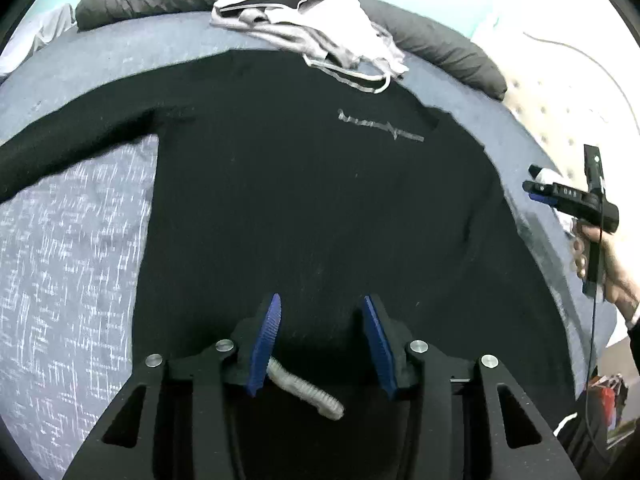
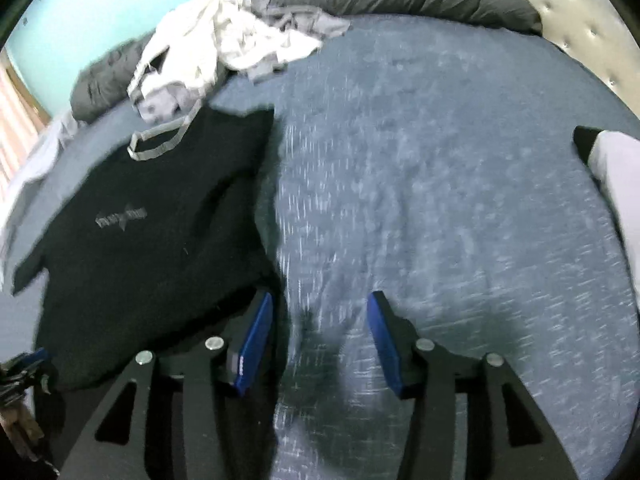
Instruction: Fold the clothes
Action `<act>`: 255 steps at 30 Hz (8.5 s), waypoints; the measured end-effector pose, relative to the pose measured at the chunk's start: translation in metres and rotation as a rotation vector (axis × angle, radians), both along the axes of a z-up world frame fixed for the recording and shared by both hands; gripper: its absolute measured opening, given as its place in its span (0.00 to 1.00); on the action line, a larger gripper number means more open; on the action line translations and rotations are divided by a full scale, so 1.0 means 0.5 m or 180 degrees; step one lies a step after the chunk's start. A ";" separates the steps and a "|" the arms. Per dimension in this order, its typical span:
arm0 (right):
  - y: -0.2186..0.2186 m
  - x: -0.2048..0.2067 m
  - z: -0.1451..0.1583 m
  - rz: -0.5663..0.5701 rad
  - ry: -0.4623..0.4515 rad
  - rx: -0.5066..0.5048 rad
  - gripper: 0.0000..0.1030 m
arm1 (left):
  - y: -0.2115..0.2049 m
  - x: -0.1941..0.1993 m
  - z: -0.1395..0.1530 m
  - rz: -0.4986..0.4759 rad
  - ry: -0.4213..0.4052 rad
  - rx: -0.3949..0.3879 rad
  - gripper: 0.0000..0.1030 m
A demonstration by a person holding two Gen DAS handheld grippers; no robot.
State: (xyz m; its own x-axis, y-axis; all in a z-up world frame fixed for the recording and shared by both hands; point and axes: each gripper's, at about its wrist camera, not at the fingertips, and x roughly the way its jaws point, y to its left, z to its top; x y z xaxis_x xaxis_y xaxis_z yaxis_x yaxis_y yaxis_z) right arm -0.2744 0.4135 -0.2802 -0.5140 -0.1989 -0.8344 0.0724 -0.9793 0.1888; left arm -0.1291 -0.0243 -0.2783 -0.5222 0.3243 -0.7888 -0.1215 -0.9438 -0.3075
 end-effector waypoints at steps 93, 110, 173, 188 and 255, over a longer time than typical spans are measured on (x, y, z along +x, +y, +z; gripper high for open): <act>-0.123 -0.017 -0.060 -0.0056 -0.0102 -0.0477 0.07 | 0.042 -0.038 -0.050 -0.0211 -0.0101 0.0078 0.50; -0.193 0.164 -0.005 -0.0153 0.0290 -0.1463 0.28 | -0.179 0.046 -0.027 0.0913 -0.0085 0.0543 0.55; -0.162 0.157 0.002 -0.0444 0.0327 -0.1440 0.82 | -0.540 -0.161 0.280 0.1692 0.0657 0.0369 0.11; -0.100 0.203 0.026 -0.0620 0.0416 -0.1534 0.82 | -0.009 -0.231 0.424 0.0029 0.0868 0.0515 0.11; -0.174 0.323 0.045 -0.0023 0.0148 -0.1229 0.01 | -0.082 -0.066 -0.016 0.0490 -0.0304 0.0026 0.42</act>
